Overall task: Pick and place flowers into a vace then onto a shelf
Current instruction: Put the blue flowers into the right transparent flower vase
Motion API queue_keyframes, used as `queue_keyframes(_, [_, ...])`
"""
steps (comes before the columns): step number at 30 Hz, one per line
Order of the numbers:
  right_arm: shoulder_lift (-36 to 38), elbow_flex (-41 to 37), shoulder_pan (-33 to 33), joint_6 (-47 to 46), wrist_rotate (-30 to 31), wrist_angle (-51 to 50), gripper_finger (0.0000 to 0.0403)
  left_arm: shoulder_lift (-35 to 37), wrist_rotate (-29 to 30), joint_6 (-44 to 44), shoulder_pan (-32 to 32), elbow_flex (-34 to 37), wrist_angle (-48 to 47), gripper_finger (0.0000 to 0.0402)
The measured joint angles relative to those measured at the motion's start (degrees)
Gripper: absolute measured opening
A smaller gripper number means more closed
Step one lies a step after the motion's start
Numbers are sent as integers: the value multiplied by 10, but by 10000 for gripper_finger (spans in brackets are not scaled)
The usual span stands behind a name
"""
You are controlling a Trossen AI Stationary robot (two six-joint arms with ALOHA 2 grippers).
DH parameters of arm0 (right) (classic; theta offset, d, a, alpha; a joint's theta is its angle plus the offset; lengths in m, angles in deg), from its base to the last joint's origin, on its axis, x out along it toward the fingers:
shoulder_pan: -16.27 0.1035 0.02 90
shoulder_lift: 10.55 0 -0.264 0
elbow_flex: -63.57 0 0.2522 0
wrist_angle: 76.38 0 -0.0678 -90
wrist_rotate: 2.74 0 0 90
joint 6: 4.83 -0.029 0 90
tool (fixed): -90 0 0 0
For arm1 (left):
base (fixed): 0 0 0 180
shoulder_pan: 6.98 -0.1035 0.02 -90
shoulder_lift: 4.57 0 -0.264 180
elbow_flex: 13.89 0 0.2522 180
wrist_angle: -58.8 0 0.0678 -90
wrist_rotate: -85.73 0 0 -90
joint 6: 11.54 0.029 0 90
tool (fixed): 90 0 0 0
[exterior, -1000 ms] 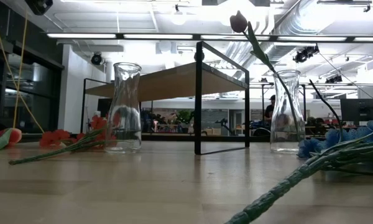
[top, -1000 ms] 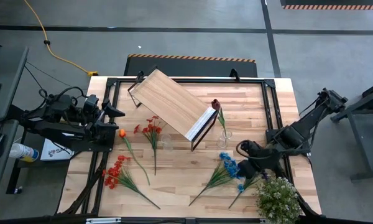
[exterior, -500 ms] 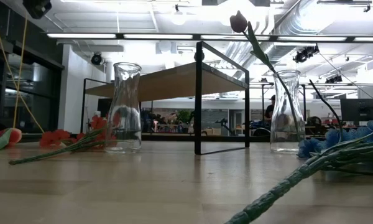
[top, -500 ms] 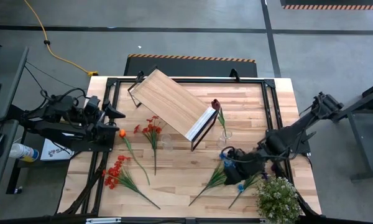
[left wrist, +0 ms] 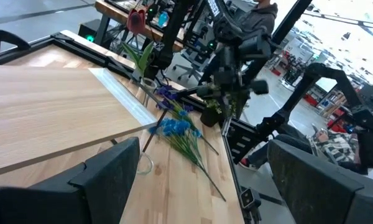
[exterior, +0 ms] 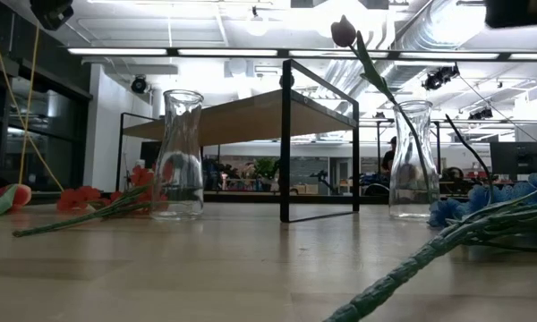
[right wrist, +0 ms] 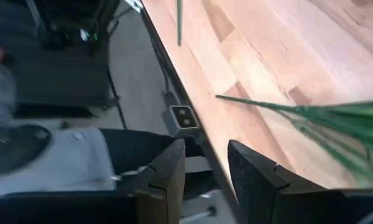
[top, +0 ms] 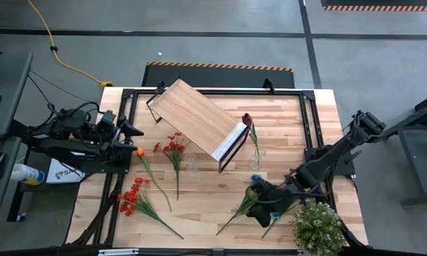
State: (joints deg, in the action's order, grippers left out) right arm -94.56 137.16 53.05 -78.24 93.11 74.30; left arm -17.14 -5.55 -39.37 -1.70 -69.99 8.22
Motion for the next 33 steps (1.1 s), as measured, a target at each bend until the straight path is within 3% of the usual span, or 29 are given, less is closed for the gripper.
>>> queue_keyframes(15, [-95, 0, -9, 250, -34, 4, 113, 0, -16, -40, 0, 0, -10, 386])
queue_keyframes(26, [-98, 0, -41, 443, -37, 2, 113, 0, -42, -45, 0, 0, -8, 386])
queue_keyframes(33, [-98, 0, -60, 494, -77, -17, 114, 0, -42, -57, 0, 0, -8, 386])
